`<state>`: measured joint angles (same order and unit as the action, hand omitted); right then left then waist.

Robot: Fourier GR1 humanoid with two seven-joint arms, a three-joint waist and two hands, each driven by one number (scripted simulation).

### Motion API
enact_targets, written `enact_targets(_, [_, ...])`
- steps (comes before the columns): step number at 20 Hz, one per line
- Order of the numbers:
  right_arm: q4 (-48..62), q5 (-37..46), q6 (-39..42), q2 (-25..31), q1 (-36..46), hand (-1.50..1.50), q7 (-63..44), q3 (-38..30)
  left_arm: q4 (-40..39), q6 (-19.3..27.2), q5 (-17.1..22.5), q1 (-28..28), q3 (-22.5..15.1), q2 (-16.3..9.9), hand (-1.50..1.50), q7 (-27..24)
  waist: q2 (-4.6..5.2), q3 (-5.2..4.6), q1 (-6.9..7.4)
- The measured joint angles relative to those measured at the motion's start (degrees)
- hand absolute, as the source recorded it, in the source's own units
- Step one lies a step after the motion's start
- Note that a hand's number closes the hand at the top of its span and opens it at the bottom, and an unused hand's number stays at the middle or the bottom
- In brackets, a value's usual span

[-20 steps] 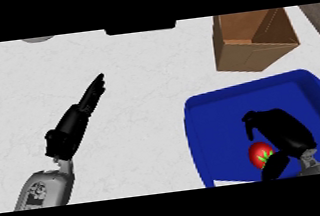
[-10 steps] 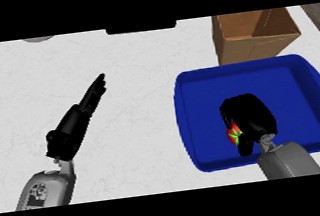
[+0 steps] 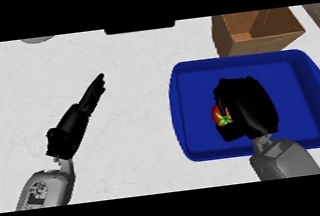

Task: Pick the tomato from the tray and place it in the cardboard box

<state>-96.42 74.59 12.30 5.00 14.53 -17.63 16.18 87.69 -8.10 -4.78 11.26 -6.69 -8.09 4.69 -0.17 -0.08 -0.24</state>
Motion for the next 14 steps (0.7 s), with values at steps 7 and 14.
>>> enact_targets(7, [-19.61, -3.37, 10.35, -1.23, -0.71, 1.50, -3.24, 0.77, 0.98, -0.03, -0.46, -0.10, 0.32, 0.33, 0.00, 0.87, -0.07, 0.05, -0.23])
enact_targets(14, [-31.49, -7.55, 17.84, -4.16, 5.50, 1.50, -12.64, -2.43, 0.30, 0.34, -1.52, 0.07, -0.05, 1.45, 0.00, 0.57, 0.01, 0.05, 0.01])
